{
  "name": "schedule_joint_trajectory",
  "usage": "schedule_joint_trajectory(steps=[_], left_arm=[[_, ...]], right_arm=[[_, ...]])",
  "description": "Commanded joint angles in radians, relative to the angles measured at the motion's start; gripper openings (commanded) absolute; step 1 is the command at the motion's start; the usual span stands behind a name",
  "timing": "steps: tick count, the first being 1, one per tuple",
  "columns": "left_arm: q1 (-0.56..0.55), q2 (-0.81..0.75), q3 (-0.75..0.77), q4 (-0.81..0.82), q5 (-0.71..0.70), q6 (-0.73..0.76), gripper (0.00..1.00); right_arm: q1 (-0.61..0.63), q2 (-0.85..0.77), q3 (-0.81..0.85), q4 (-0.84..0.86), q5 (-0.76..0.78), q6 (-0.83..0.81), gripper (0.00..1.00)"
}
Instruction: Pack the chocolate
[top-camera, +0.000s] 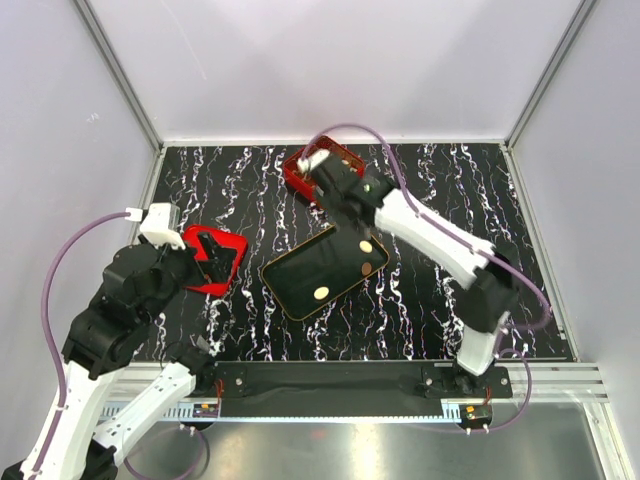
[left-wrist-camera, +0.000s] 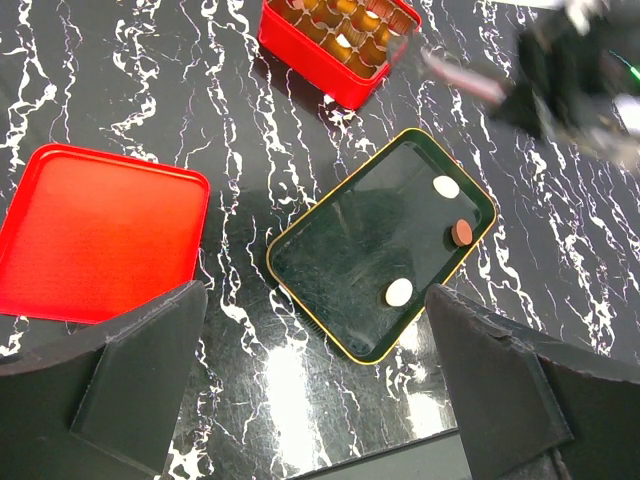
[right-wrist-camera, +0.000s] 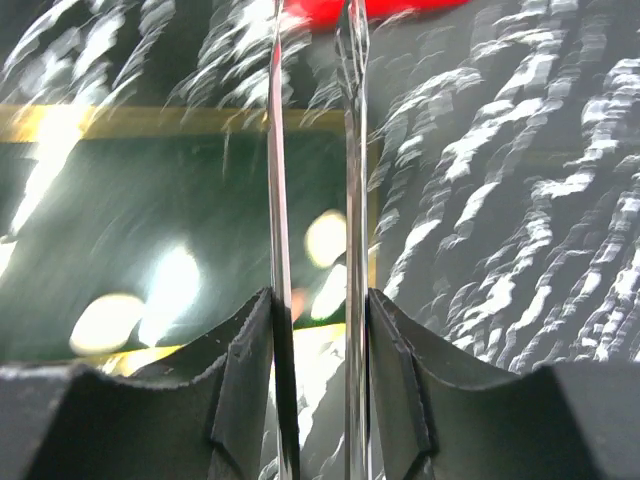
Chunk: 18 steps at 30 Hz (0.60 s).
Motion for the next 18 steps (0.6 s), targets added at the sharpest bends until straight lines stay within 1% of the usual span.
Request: schedule_joint_trajectory(steps=[1, 3, 5, 8, 13, 18], left_arm=[[0.005, -0.016, 0.022, 0.024, -0.018, 0.009, 0.99], [0.004, -0.019, 0.019, 0.024, -0.019, 0.004, 0.99], [0.004, -0.021, 0.019, 0.021, -0.018, 0.000, 0.99], [0.004, -0.025, 0.017, 0.020, -0.016, -0.003, 0.99], [0.004, -0.039, 0.013, 0.009, -0.014, -0.016, 0.99], [0.004, -0.048, 0.004, 0.003, -0.013, -0.023, 0.99]], right_arm=[[0.117, -0.152, -0.179, -0.083, -0.100, 0.038, 0.47], [0.154, -0.203, -0.238, -0.084, -0.135, 0.092, 0.48], [0.200, -0.265, -0.303, -0.091, -0.204, 0.128, 0.50], [0.246, -0.329, -0.380, -0.080, -0.227, 0.161, 0.51], [0.284, -0.371, -0.457, -0.071, -0.238, 0.180, 0.54], [0.307, -0.369, -0.486, -0.049, -0.249, 0.183, 0.56]])
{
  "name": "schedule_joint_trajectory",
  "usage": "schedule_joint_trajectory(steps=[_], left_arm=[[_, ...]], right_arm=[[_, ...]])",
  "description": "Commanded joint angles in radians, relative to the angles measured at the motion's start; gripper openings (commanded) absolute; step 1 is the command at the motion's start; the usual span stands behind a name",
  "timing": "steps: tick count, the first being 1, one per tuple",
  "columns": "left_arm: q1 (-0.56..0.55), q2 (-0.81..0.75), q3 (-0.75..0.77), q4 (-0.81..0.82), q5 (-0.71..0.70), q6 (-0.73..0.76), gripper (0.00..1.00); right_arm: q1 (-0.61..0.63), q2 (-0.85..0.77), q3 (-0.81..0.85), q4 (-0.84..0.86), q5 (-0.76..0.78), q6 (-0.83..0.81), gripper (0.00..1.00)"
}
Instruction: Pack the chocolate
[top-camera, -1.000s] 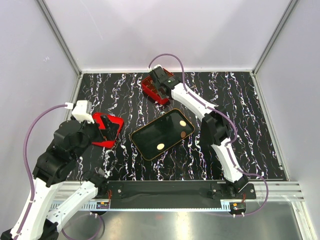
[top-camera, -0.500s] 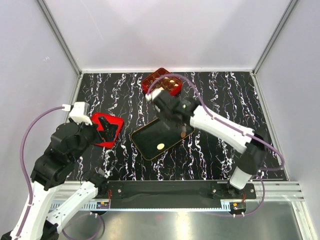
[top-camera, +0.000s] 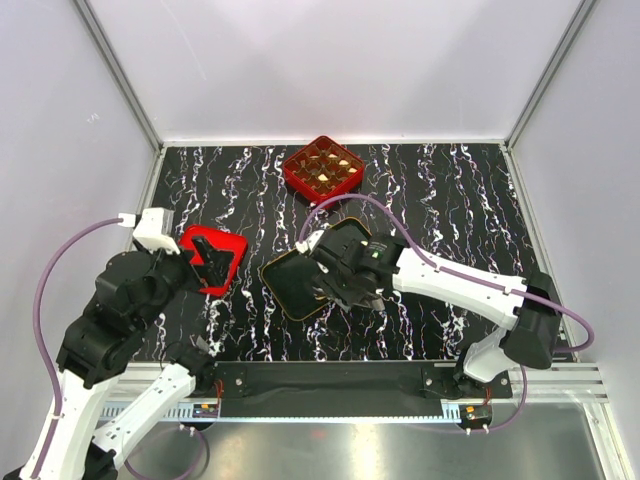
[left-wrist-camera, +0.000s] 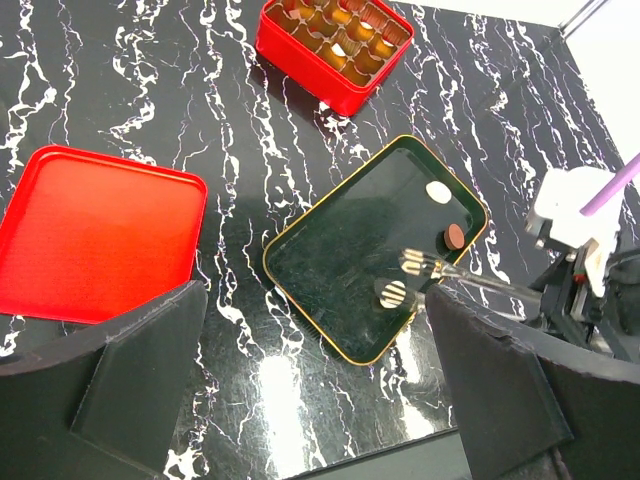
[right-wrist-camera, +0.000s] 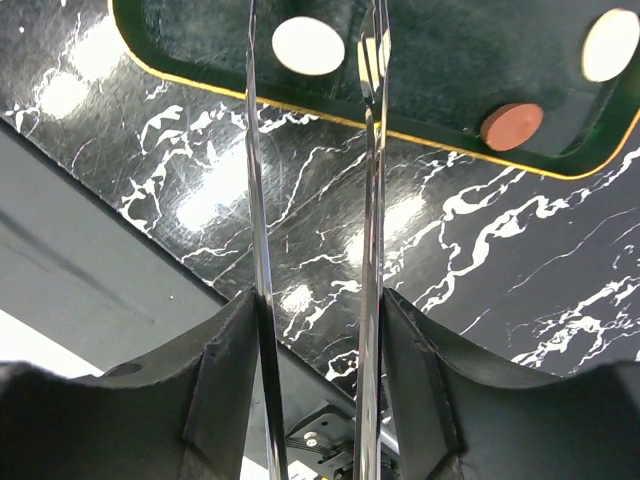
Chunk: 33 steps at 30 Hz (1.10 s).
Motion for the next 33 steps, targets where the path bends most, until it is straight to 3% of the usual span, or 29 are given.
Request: schedule_joint_trajectory(steps=[1, 20, 33], left_arm=[[0.004, -0.011, 0.007, 0.008, -0.012, -0.011, 0.99], [0.004, -0.009, 0.019, 0.000, -0.017, -0.008, 0.99], [0.004, -0.009, 0.031, 0.000, -0.020, -0.006, 0.99]], right_arm=[[0.020, -0.023, -0.009, 0.033, -0.020, 0.019, 0.57], [0.052, 0.048, -0.062, 0.018, 0.052, 0.030, 0.58], [0.052, 0.055, 0.020, -0.015, 0.091, 0.018, 0.49]])
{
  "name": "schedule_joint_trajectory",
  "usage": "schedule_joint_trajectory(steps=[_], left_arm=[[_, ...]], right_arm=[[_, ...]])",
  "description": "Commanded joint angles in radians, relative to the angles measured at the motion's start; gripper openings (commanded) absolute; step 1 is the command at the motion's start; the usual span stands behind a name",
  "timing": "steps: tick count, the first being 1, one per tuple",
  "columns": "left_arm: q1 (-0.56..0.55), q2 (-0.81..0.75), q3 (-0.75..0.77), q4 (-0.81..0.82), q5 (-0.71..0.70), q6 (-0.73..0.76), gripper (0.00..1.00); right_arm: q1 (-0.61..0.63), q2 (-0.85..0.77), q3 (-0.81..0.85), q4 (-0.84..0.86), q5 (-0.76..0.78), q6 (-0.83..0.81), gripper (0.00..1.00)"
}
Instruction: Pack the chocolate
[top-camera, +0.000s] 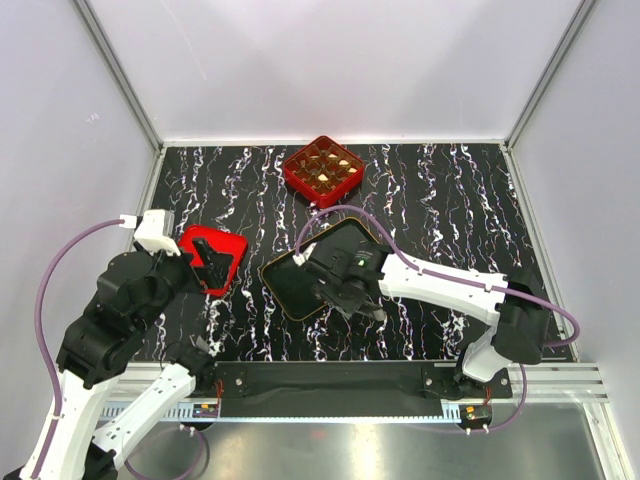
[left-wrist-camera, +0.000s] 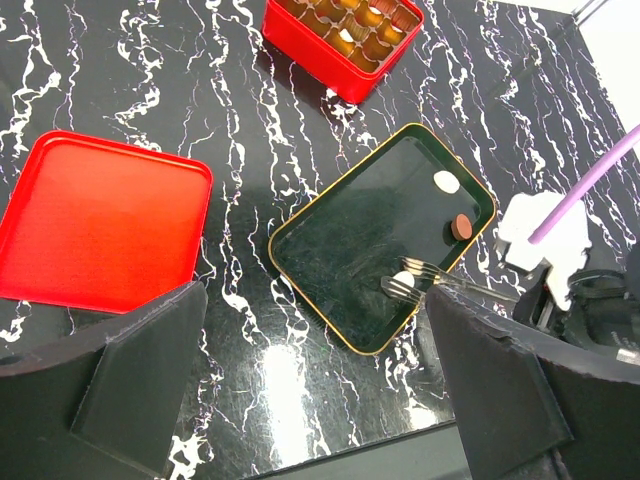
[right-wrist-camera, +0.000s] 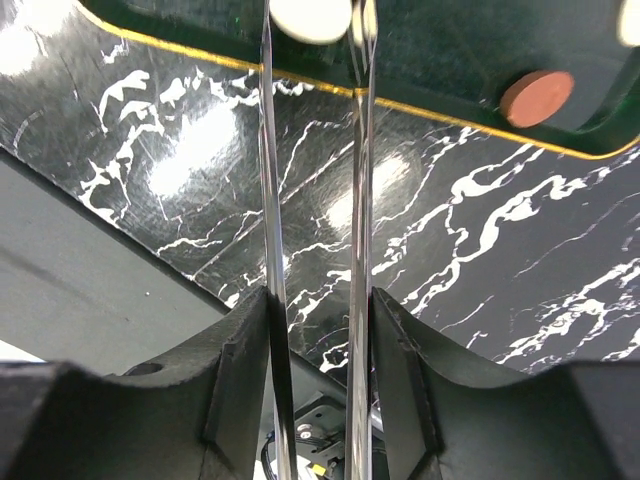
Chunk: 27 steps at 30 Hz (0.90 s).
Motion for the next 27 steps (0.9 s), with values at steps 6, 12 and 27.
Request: schedule_joint_trajectory(steps=[6, 12, 27], left_arm=[[0.004, -0.006, 0.048, 0.031, -0.018, 0.005, 0.99], [0.004, -0.008, 0.068, 0.031, -0.010, 0.003, 0.99], [0.004, -0.017, 0.043, 0.044, 0.027, -0.008, 0.99]], right_arm=[[-0.003, 0.036, 0.213, -0.066, 0.136, -0.029, 0.47], [-0.164, 0.130, 0.397, -0.039, 0.170, -0.058, 0.46], [-0.437, 0.556, 0.903, 0.051, 0.205, -0.210, 0.46]])
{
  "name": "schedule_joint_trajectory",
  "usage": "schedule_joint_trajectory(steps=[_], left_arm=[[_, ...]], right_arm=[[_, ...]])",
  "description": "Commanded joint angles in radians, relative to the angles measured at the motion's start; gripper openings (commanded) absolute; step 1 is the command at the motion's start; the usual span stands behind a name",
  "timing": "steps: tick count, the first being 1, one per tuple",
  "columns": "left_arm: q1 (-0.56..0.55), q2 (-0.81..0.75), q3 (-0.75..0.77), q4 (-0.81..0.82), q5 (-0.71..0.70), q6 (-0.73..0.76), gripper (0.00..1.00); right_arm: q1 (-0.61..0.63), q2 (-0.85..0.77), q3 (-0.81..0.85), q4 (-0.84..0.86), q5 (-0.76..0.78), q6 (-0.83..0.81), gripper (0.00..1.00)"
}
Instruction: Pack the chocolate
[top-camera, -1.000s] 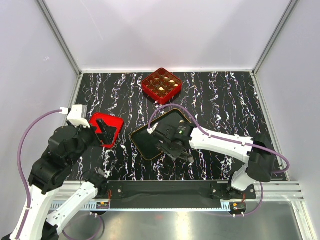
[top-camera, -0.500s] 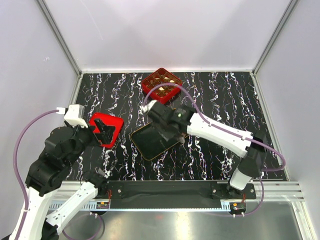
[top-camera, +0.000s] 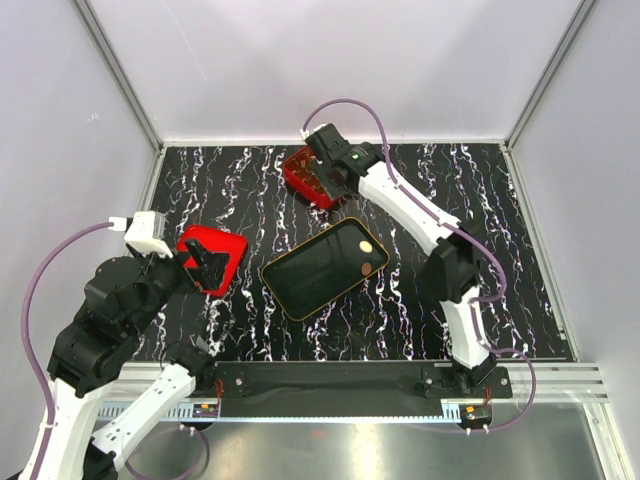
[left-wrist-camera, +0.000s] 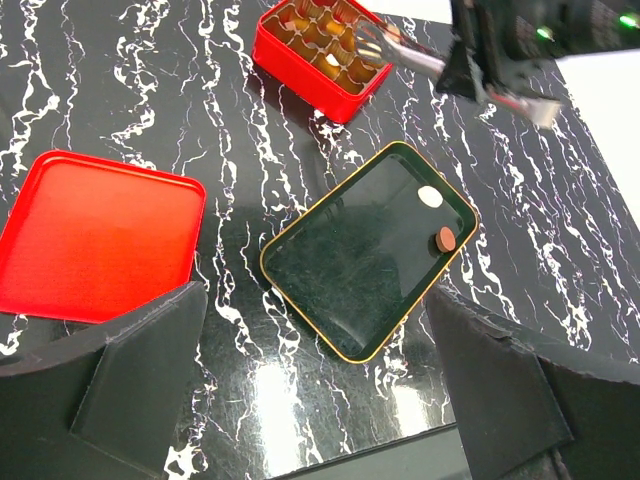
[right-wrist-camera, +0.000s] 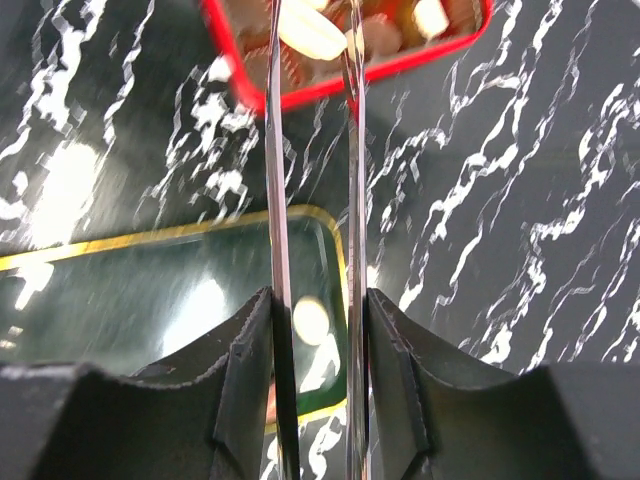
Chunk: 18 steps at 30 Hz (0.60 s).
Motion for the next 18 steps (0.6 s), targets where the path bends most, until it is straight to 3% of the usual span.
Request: schedule_joint_trajectory(steps=[1, 6, 18], left_arm=[[0.004, 0.001, 0.006, 0.045, 0.020, -0.007, 0.99], [0.004, -0.003, 0.001, 0.041, -0.006, 0.011, 0.99], [0.004, 0.004, -0.017, 0.054, -0.001, 0.013, 0.99]], right_arm=[[-0.026, 0.077, 0.133, 0.010, 0.048, -0.056, 0.46], [-0.049, 0.146, 0.190, -0.001, 0.048, -0.067, 0.46], [-0.059, 0.157, 0.141, 0.032, 0.032, -0.071, 0.51]])
